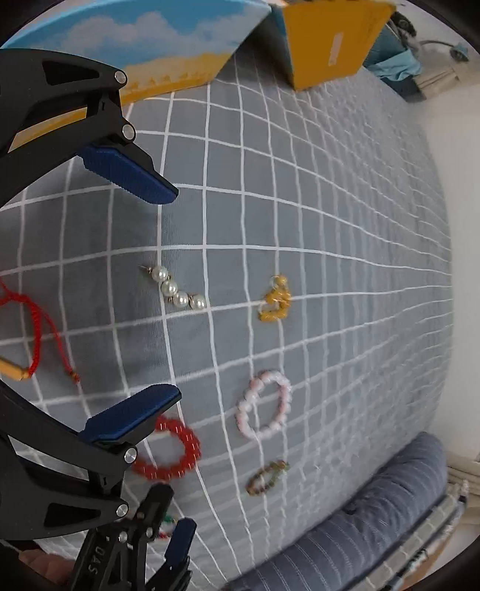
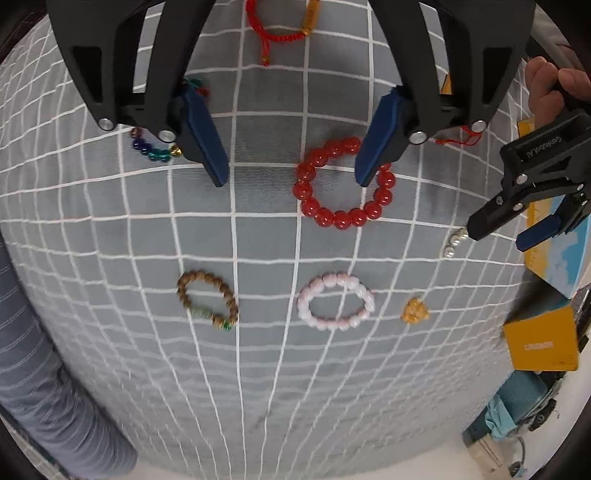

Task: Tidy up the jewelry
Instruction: 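Grasp the pearl pin with the left tool while the right tool grasps the red bead bracelet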

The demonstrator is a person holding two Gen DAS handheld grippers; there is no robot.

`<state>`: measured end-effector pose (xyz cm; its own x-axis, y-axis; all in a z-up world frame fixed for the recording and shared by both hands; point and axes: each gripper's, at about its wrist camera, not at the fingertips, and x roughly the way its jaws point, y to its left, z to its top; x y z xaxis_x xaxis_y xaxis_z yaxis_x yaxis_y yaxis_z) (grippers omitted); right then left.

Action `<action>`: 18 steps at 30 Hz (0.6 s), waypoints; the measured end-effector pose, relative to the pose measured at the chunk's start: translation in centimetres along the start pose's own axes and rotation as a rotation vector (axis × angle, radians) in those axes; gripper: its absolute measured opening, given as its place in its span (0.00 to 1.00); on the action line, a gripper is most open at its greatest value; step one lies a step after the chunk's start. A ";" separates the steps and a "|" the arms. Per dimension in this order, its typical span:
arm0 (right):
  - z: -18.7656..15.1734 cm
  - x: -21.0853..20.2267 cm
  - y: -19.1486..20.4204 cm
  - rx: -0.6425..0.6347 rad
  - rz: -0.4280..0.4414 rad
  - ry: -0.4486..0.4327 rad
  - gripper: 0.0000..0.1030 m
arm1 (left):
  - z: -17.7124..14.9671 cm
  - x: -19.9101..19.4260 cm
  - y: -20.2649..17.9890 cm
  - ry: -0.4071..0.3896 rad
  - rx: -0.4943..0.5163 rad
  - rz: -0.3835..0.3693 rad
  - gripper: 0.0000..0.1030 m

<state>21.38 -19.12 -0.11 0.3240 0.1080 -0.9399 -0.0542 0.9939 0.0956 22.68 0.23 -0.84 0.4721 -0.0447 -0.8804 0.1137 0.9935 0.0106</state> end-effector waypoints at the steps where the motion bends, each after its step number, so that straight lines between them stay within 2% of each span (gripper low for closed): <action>1: 0.0 0.4 0.0 0.001 0.010 0.010 0.59 | 0.0 0.4 0.0 0.003 0.001 0.008 0.90; 4: 0.1 1.4 -0.1 0.013 0.011 0.030 0.53 | 0.0 1.5 0.0 0.014 0.006 0.011 0.88; 7: 0.1 2.3 -0.3 0.031 0.010 0.058 0.42 | -0.2 2.4 0.2 0.031 -0.002 0.019 0.81; 9: 0.2 2.7 -0.5 0.040 0.021 0.067 0.39 | -0.3 2.8 0.1 0.044 -0.005 0.007 0.77; 12: 0.2 2.9 -0.6 0.044 0.024 0.069 0.30 | -0.5 3.4 0.1 0.072 -0.005 -0.023 0.64; 14: 0.2 2.8 -0.5 0.043 0.025 0.074 0.20 | -0.6 3.5 0.0 0.070 -0.002 -0.026 0.53; 15: 0.2 2.8 -0.5 0.045 0.031 0.078 0.19 | -0.7 3.4 0.0 0.070 -0.001 -0.031 0.50; 18: 0.3 3.0 -0.6 0.052 0.048 0.088 0.13 | -0.7 3.4 -0.1 0.076 0.003 -0.040 0.33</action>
<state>22.69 -19.34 -2.86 0.2375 0.1553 -0.9589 -0.0172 0.9876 0.1557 23.67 0.10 -4.16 0.3998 -0.0764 -0.9134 0.1339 0.9907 -0.0242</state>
